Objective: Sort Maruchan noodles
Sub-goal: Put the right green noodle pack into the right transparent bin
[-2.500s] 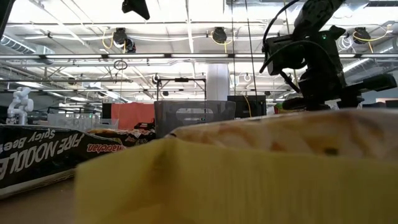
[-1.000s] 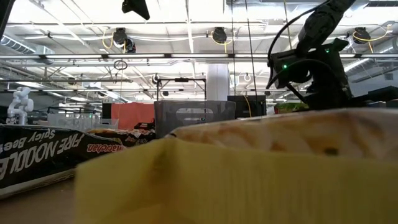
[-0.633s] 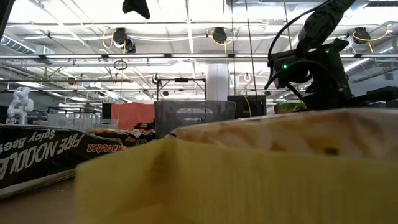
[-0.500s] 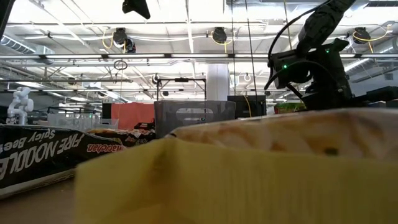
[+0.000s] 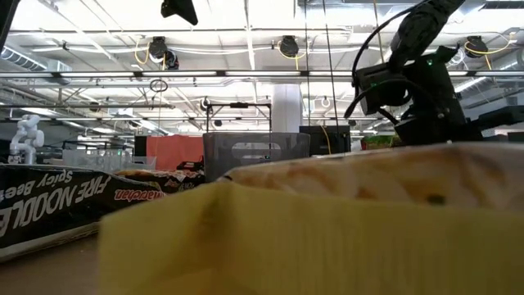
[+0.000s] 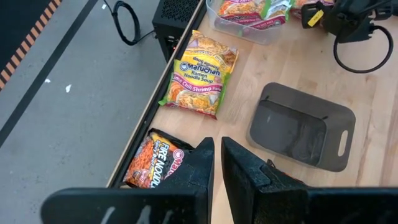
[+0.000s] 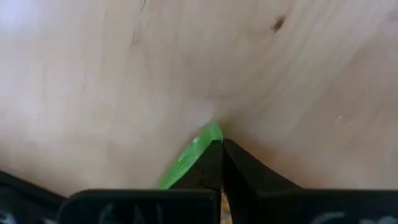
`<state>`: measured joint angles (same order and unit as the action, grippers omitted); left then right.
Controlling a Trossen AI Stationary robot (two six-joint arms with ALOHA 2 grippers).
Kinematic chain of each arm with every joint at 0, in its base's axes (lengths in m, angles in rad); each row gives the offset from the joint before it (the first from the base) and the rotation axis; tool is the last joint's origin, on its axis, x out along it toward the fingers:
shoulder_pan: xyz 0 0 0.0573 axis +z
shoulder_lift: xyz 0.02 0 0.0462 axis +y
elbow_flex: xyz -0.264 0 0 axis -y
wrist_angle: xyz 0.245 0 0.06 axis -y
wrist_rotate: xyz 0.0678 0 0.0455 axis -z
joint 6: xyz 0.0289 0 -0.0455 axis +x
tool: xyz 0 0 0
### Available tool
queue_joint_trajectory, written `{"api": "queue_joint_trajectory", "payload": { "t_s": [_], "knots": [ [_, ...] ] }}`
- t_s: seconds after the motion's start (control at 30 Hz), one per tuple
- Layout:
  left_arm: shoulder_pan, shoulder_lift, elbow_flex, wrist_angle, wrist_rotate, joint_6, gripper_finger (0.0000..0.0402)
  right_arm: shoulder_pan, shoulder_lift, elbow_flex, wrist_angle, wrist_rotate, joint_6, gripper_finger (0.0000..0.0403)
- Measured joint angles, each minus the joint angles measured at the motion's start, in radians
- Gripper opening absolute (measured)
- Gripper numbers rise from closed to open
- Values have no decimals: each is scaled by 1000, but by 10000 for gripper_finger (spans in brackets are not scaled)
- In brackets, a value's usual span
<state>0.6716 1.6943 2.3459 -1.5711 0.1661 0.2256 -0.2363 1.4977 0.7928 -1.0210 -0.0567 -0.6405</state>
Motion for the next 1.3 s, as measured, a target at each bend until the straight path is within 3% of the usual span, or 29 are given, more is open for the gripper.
{"api": "queue_joint_trajectory", "payload": {
  "t_s": [0.57,0.8,1.3],
  "knots": [
    [0,0,0,0,0,47,37,0,-250,200,-128,-26,321,0],
    [0,0,0,1,0,84,37,0,-353,218,-130,-23,479,0],
    [0,0,0,1,0,87,37,0,-547,218,69,9,622,0]
  ]
}}
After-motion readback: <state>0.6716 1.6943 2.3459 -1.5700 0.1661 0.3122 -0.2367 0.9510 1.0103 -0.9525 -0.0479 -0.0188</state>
